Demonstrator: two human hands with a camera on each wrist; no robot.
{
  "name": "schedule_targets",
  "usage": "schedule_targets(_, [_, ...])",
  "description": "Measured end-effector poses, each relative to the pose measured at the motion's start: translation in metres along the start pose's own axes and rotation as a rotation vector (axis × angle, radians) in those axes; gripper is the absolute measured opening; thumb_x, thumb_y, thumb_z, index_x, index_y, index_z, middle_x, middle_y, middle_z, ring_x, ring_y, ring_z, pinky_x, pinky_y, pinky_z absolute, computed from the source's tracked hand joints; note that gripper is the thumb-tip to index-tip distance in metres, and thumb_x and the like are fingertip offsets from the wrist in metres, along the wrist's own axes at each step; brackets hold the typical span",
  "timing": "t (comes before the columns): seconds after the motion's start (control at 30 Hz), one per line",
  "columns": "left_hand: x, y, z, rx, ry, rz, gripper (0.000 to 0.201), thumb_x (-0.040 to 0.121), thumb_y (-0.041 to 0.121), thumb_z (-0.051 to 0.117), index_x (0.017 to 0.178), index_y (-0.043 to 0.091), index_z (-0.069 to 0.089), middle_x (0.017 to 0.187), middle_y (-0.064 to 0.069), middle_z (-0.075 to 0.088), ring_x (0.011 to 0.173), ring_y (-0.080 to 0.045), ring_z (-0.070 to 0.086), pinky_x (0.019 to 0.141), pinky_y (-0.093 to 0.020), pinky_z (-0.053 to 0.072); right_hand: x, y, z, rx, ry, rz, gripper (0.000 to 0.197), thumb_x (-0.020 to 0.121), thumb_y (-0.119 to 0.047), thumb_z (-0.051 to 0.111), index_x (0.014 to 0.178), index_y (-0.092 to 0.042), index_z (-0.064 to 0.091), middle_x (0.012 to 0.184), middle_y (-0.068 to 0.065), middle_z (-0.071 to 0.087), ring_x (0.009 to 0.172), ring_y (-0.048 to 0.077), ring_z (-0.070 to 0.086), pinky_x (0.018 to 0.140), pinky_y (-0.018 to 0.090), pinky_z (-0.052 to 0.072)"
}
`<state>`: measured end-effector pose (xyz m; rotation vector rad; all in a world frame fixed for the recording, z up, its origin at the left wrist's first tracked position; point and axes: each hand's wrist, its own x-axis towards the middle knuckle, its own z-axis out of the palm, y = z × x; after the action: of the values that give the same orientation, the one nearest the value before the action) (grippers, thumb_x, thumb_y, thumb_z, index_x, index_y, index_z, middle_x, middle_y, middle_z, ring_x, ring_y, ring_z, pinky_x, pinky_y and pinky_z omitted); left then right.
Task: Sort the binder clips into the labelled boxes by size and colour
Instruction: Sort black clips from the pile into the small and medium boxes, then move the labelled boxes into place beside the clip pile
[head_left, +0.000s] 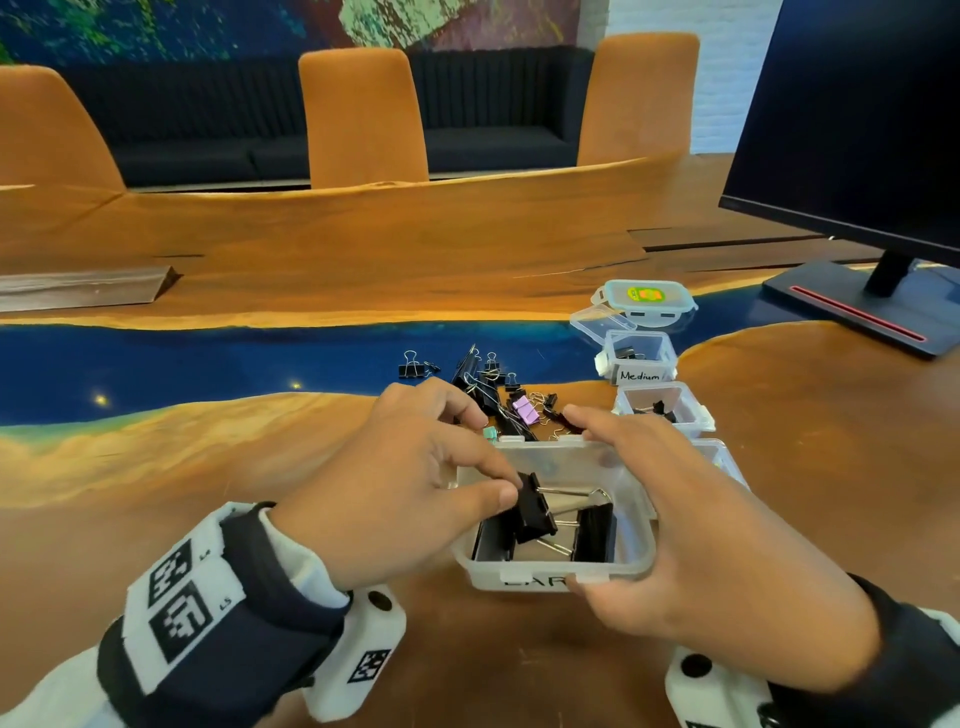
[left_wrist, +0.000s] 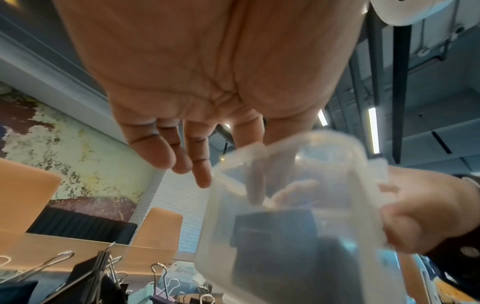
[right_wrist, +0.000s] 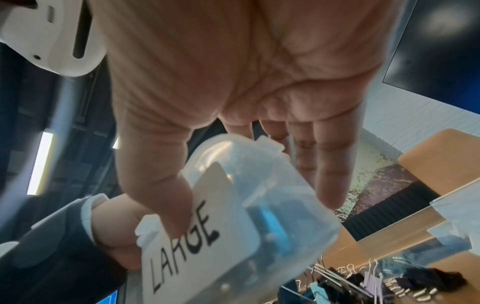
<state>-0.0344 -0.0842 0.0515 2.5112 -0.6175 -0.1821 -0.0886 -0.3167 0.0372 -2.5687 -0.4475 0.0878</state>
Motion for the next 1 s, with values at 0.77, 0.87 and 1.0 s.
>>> schedule_targets(0.77, [0.002,-0.026,-0.001,-0.388,0.332,0.041,0.023,0.086,0.028,0.075,0.098,0.048,0.074,0.104,0.019,0.06,0.094,-0.003,0.061,0.079,-0.014,0.047,0.061,0.103,-0.106,-0.185,0.258,0.33,0.105,0.068,-0.021,0.082,0.151,-0.044,0.021,0.142,-0.002,0.03,0.117,0.023,0.049,0.096,0.043,0.05])
schedule_targets(0.87, [0.002,-0.027,0.002,-0.352,0.296,0.014,0.019,0.085,0.031,0.076,0.094,0.047,0.075,0.102,0.021,0.06,0.091,-0.002,0.06,0.076,-0.008,0.043,0.079,0.154,-0.113,-0.259,0.211,0.466,0.102,0.07,-0.013,0.076,0.152,-0.039,0.021,0.143,0.001,0.026,0.092,0.027,0.056,0.08,0.043,0.055])
schedule_targets(1.0, [0.001,-0.031,0.002,-0.365,0.212,-0.019,0.014,0.086,0.031,0.075,0.097,0.04,0.077,0.102,0.013,0.068,0.09,0.003,0.062,0.073,-0.005,0.044,0.092,0.204,-0.108,-0.286,0.101,0.575,0.096,0.074,-0.007,0.077,0.154,-0.029,0.027,0.15,0.008,0.023,0.115,0.036,0.05,0.094,0.043,0.047])
